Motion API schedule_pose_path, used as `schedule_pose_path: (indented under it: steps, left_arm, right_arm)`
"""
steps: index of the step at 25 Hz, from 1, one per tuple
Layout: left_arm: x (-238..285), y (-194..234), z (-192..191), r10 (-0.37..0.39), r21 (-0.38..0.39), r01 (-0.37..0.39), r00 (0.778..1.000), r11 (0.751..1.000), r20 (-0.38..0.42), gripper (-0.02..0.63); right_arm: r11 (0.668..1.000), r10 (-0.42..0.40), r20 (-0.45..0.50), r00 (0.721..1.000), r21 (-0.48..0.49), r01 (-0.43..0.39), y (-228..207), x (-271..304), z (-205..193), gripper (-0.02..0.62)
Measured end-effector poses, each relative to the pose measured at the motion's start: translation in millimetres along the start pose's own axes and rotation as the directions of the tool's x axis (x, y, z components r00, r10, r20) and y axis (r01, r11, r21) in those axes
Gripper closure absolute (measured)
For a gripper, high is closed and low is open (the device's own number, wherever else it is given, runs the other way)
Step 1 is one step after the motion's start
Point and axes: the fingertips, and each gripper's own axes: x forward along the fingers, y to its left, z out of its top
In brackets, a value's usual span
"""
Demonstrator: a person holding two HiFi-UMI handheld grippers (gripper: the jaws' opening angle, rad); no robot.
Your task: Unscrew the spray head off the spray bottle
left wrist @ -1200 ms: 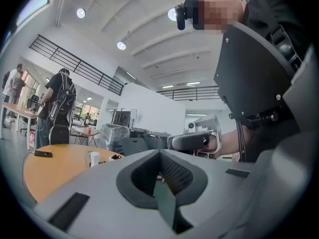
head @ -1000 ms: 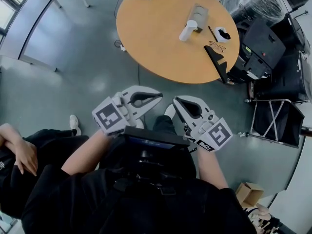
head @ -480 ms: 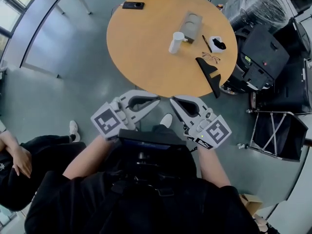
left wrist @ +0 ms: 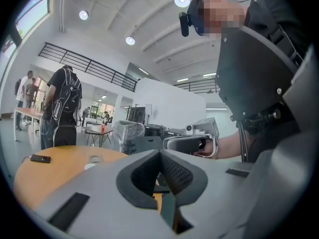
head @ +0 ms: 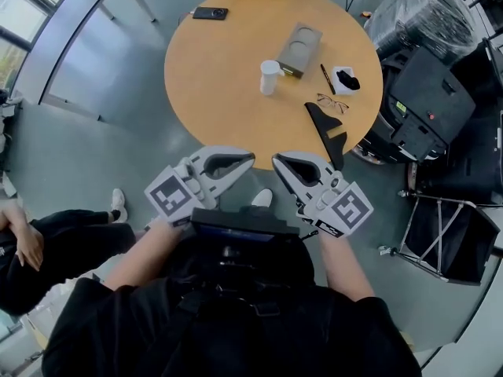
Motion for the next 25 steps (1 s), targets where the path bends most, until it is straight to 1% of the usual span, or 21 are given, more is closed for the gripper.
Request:
schedule_pose_path:
  steps: [7, 13, 16, 20, 22, 25]
  left_arm:
    - [32, 19, -4, 0.014, -0.003, -0.014, 1.0, 1.0, -0.025, 0.583]
    - [47, 61, -6, -0.005, -0.011, 0.005, 1.0, 1.0, -0.022, 0.583]
    - [49, 93, -4, -0.024, -0.017, 0.023, 1.0, 1.0, -0.014, 0.583]
    - [50, 154, -12, -0.043, 0.003, 0.043, 0.998, 0.999, -0.043, 0.583]
    - [50, 185, -17, -0.058, 0.009, 0.059, 0.997, 0.998, -0.051, 0.583]
    - [46, 227, -24, -0.091, -0.008, 0.09, 0.994, 0.996, -0.053, 0.583]
  right_arm:
    - [1.0, 0.001, 0.007, 1.0, 0.026, -0.001, -40, -5, -6, 0.595]
    - [0.999, -0.027, -0.012, 1.0, 0.032, 0.027, -76, 16, -10, 0.595]
    - [0.998, -0.058, -0.025, 0.998, 0.019, 0.058, -96, 37, -6, 0.595]
    - [0.991, -0.135, -0.039, 0.99, 0.006, 0.135, -136, 76, -10, 0.595]
    - [0.984, -0.178, -0.055, 0.983, 0.017, 0.179, -158, 96, -18, 0.595]
    - [0.969, -0.235, -0.086, 0.968, 0.05, 0.24, -188, 127, -30, 0.595]
